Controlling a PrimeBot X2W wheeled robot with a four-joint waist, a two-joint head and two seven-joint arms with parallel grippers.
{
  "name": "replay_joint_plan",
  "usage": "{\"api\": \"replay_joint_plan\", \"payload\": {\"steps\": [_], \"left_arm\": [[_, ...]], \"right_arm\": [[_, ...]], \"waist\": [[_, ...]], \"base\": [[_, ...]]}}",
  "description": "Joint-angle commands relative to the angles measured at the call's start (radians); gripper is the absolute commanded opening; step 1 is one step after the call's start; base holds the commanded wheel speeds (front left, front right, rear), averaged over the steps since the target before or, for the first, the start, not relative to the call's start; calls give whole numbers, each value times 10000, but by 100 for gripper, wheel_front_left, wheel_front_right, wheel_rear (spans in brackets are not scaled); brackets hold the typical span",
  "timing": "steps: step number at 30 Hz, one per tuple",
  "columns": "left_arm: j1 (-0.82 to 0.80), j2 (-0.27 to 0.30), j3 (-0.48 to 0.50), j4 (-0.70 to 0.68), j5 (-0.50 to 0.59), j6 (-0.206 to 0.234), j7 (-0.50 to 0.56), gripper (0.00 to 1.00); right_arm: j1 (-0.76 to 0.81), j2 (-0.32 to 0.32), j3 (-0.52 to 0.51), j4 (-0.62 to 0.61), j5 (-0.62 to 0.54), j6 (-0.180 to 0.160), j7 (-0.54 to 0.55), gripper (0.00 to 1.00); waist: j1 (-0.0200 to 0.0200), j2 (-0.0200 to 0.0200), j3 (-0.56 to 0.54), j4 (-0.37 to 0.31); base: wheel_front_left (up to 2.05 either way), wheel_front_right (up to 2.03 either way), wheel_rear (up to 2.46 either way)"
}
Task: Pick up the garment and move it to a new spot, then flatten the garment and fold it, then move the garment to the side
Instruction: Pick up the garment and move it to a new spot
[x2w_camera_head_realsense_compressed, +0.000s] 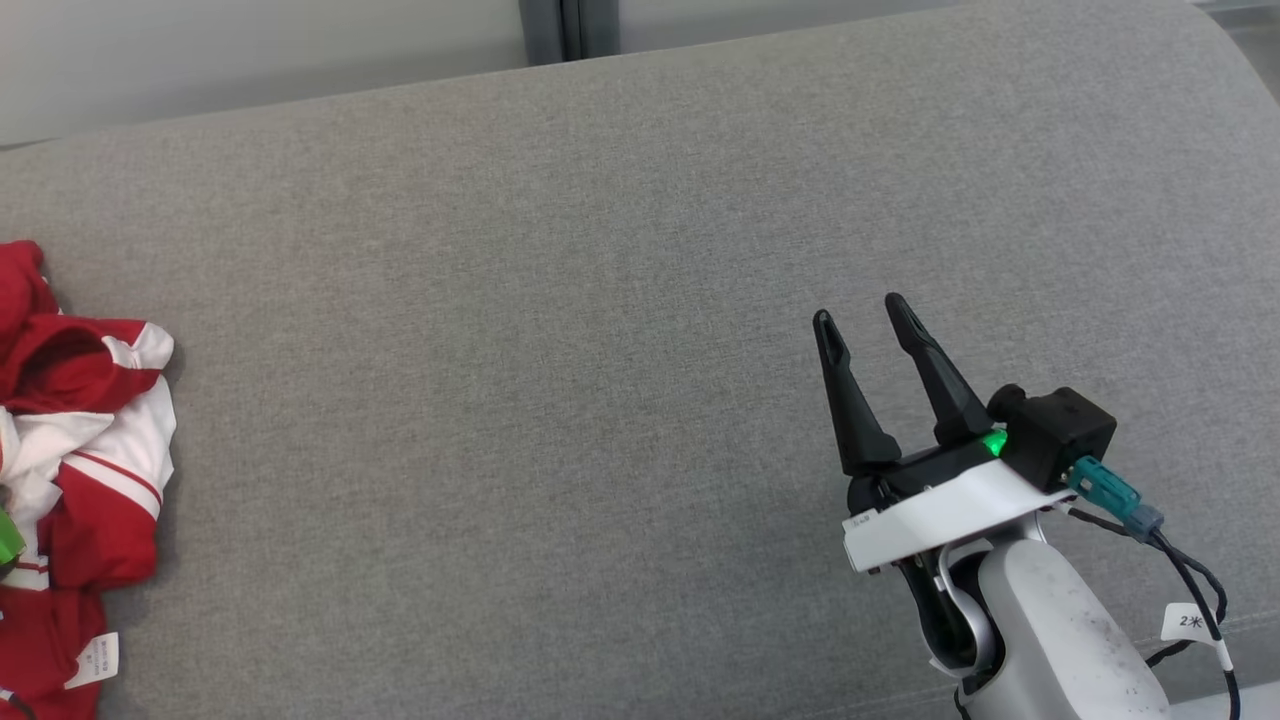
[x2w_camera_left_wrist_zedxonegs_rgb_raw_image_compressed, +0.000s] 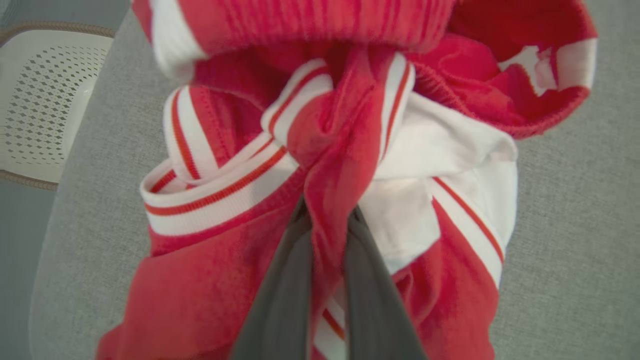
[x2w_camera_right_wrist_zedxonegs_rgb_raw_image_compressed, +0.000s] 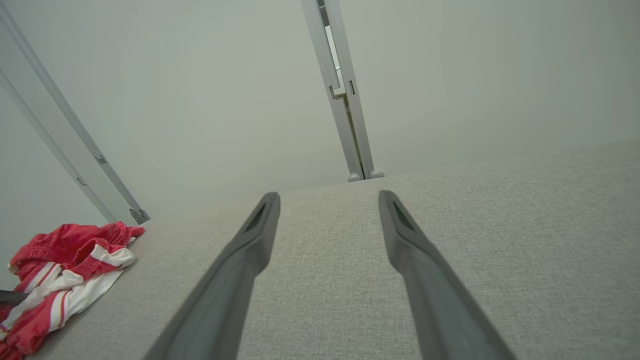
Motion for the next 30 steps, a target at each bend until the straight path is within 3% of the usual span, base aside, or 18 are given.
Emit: {"api": "replay_joint_plan", "payload": {"steps": [1,8,15,20,30], "left_arm": [[-191,88,-97,70,91,-29,-140,0],[-429,312,-873,-255,351,-109,-532,0],[-565,774,-2265,-2792,13,-108,-362,0],[-679,898,-2569,-4836,-417,-109,-226,0],[-1347,-63,-2466,-8401,-1100,185,-440,0]], "right_arm": [[62,3,5,41,41,1,-30,100],[422,6,74,181,222,1,-32,100],[857,6,70,273,439,2,-32,100],[948,7,68,236,482,1,-30,100],[1062,2,-140,121,555,2,-32,100]], "waist": [[0,0,-170,138],[0,0,-1047,584],[0,0,-2038,985],[0,0,-2305,974],[0,0,-2427,186]], "base": [[0,0,0],[0,0,0],[0,0,0],[0,0,0],[0,0,0]]}}
